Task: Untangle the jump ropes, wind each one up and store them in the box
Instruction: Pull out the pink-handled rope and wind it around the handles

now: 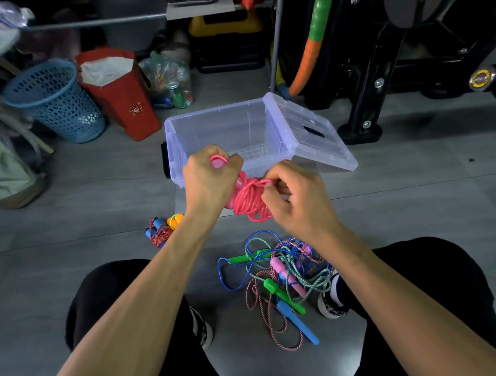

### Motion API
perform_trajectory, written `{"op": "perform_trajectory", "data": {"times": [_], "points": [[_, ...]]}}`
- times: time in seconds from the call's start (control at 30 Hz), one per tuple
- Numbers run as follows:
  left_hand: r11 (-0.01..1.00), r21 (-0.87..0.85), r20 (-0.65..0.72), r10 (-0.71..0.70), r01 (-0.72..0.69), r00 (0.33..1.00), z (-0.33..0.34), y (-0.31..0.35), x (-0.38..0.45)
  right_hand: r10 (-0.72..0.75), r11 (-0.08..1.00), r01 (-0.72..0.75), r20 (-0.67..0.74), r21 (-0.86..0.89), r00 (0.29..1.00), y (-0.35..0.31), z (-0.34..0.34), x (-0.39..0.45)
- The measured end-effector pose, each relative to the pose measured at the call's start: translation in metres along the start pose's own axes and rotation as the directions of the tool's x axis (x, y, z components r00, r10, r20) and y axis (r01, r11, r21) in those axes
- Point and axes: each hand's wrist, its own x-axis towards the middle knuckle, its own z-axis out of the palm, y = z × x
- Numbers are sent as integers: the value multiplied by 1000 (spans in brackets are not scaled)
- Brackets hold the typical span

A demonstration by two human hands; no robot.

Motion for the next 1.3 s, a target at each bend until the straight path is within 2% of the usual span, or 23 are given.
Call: {"op": "perform_trajectory", "data": {"times": [0.13, 0.2, 0.27, 0.33, 0.43, 0.5, 0.57, 0.63, 0.73, 0.8, 0.9, 1.0, 1.1, 1.2, 1.3], "points": [[1000, 28, -18, 14, -13, 1000, -1, -2, 5, 85, 989, -79, -44, 124, 995, -1, -4, -2], [1000, -1, -31, -1, 1, 1000, 0, -4, 7, 185, 953, -158, -81, 258, 979, -1, -5, -2], [999, -36, -49, -9, 7, 999, 3, -4, 8, 350, 826, -272, -72, 493, 934, -4, -7, 1], [998, -60, -70, -12, 8, 998, 6, -4, 8, 473, 636, -320, -27, 702, 881, -7, -8, 4], [998, -52, -91, -25, 21, 996, 10, -5, 8, 536, 452, -350, 63, 820, 842, -11, -10, 9], [998, -38, -91, -55, 52, 994, 10, -9, 7, 535, 431, -420, 149, 799, 832, -10, -8, 9], [997, -44, -54, -66, 63, 996, 10, -13, 6, 510, 581, -480, 166, 657, 844, -4, -6, 9], [997, -66, -16, -38, 36, 999, 9, -13, 6, 470, 735, -464, 123, 495, 874, 3, -6, 8], [991, -134, -11, -9, 8, 1000, 4, -9, 8, 427, 835, -423, 72, 352, 902, 9, -5, 7], [982, -184, -26, -44, 39, 999, 0, -9, 9, 478, 802, -489, 124, 343, 870, 10, -2, 6], [976, -197, -53, -103, 91, 993, -2, -14, 10, 529, 703, -626, 339, 338, 778, 8, 3, 3], [979, -181, -42, -106, 96, 994, -2, -18, 8, 505, 664, -700, 533, 263, 679, 5, 3, 2], [979, -184, -3, -94, 91, 996, -6, -22, 6, 517, 636, -738, 587, 225, 624, 4, 6, 6], [970, -219, 47, -100, 108, 994, -14, -26, 3, 518, 624, -750, 603, 218, 607, 6, 19, 9], [949, -247, 108, -174, 196, 979, -24, -40, 3, 562, 523, -797, 581, 301, 588, 12, 37, 9]]}}
